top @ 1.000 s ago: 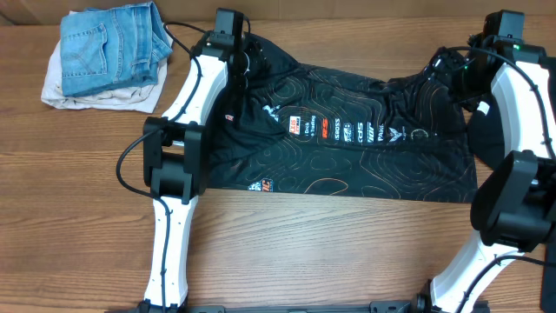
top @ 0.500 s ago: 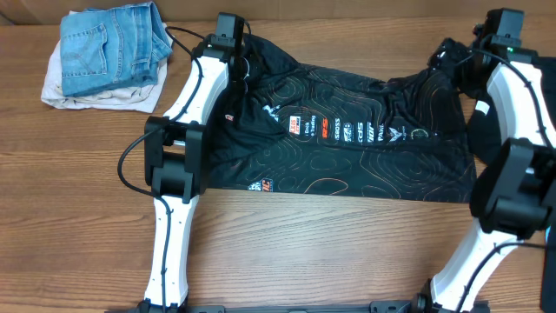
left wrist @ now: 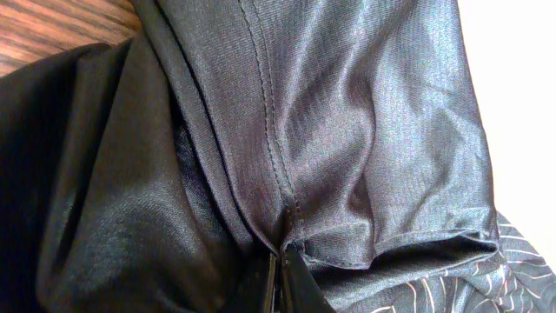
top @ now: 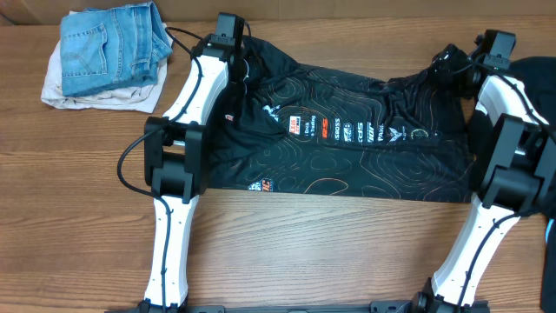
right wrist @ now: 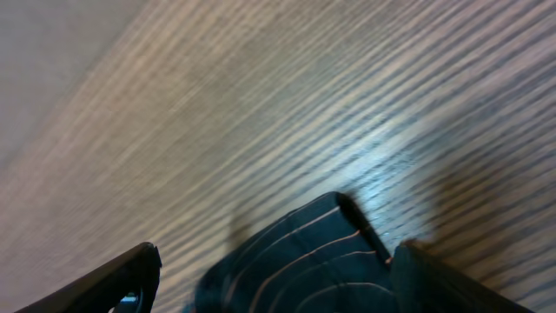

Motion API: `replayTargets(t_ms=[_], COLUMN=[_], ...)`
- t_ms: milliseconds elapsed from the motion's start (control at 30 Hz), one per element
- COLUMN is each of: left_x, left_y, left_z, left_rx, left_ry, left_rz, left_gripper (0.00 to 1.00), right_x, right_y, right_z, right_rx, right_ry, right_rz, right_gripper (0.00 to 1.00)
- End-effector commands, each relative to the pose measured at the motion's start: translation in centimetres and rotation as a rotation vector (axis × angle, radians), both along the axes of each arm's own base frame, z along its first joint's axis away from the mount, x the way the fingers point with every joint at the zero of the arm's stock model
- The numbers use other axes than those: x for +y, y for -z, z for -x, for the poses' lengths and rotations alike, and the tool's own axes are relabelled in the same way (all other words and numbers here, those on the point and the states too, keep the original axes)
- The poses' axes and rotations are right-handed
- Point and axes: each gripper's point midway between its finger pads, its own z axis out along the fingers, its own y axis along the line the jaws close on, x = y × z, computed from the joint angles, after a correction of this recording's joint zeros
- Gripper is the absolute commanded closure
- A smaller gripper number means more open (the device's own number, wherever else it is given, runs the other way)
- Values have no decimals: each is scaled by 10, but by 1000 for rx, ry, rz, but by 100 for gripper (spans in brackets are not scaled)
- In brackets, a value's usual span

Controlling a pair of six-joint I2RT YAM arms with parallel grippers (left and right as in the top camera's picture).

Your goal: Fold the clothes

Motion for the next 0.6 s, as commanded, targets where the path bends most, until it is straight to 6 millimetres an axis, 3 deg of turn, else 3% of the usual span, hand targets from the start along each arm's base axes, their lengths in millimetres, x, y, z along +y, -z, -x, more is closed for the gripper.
replayTargets(t_ms=[0, 167, 233, 267, 333, 467, 567], left_x=[4, 3, 3, 3, 3, 3, 3], left_y=[18, 18, 18, 18, 18, 18, 11], left_z=[7, 7, 8, 8, 8, 8, 5], left_rx=[45, 44, 46, 46, 46, 45, 9], left_ry=[-10, -9, -9, -9, -9, -9, 42], left_rz=[-28, -28, -28, -28, -28, -29, -46], left_gripper=[96, 96, 96, 96, 96, 96, 96], right_x=[-8, -8, -7, -7, -8, -11, -18], right_y=[-1, 7, 16, 24, 29, 26, 24], right_z=[-7, -8, -7, -4, -1, -1, 4], right_rx=[-16, -10, 4, 21, 39, 49, 89], right_ry=[-10, -12, -13, -13, -6, 5, 31], right_rz=[67, 67, 62, 57, 60, 72, 97], right_gripper=[12, 20, 28, 42, 58, 78, 85])
